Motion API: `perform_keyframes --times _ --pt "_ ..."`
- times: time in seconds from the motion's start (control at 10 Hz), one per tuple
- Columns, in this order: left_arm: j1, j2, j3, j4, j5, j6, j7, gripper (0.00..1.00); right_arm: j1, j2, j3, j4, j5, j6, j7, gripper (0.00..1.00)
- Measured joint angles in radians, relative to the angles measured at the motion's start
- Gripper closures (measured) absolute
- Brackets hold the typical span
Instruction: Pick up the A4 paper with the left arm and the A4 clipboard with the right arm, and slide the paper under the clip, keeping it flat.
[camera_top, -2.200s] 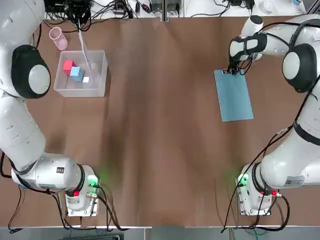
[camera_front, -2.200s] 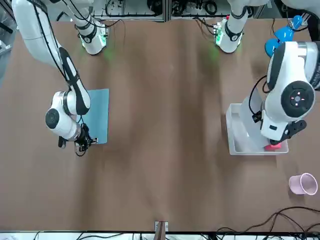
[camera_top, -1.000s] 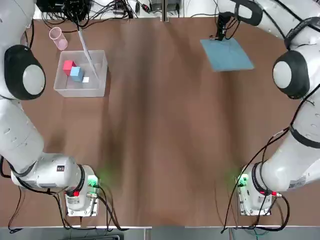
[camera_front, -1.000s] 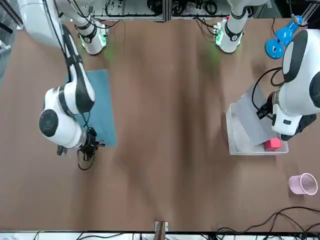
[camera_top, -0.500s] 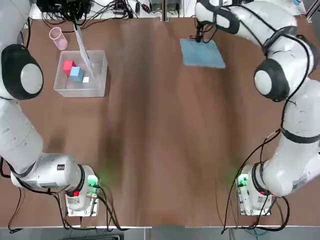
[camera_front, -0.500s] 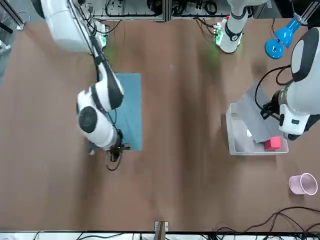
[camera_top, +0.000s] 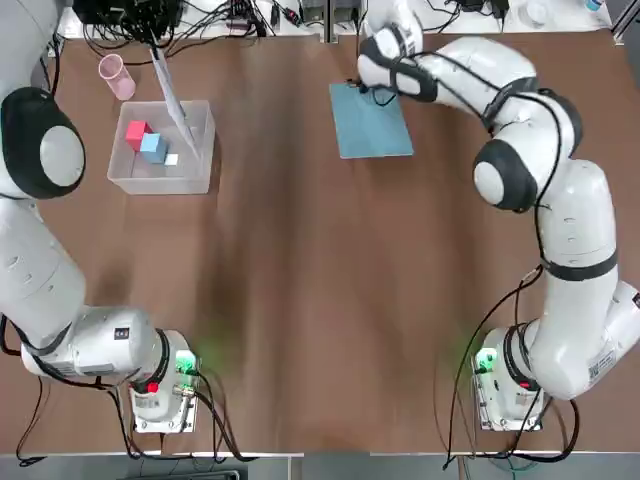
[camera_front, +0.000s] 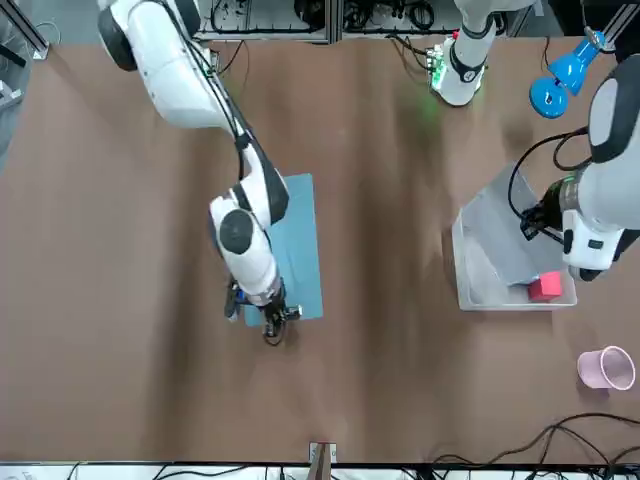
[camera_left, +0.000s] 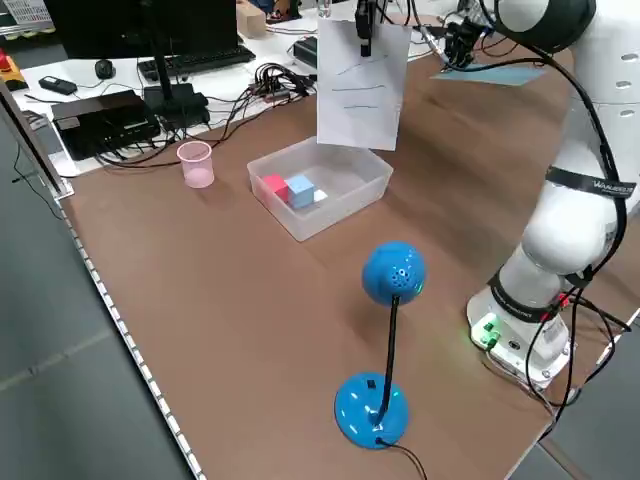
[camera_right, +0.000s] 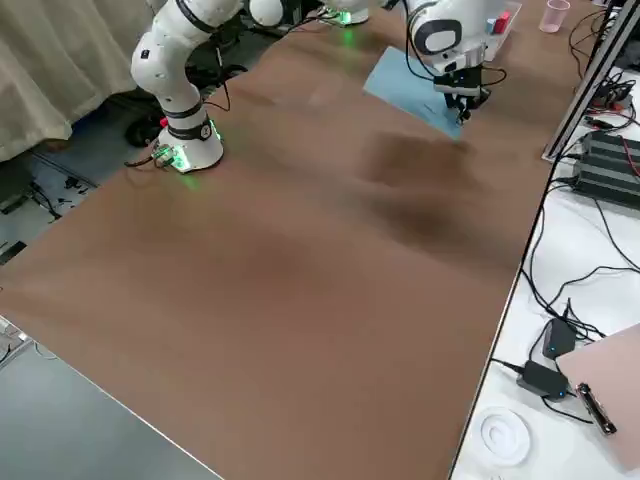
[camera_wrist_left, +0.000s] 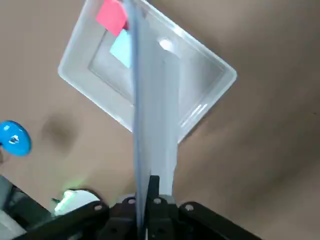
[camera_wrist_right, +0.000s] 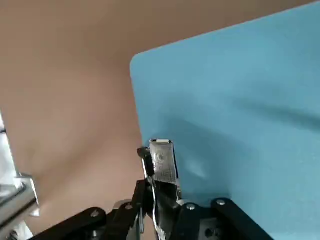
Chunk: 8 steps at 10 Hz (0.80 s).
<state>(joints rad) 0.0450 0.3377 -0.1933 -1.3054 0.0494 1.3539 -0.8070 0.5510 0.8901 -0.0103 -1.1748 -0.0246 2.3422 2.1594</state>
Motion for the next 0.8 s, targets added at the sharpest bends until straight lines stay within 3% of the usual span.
perform_keyframes --times 0.4,0.8 --pt "0.016 -0.016 -0.016 0.003 -0.069 0.015 -0.133 0.99 0.182 0.109 -0.148 0.073 -0.002 0.025 0.096 0.95" --pt "-0.033 -0.017 -0.059 0.003 -0.069 0.076 -0.368 0.99 0.241 0.179 -0.164 0.098 -0.002 0.115 0.218 0.95"
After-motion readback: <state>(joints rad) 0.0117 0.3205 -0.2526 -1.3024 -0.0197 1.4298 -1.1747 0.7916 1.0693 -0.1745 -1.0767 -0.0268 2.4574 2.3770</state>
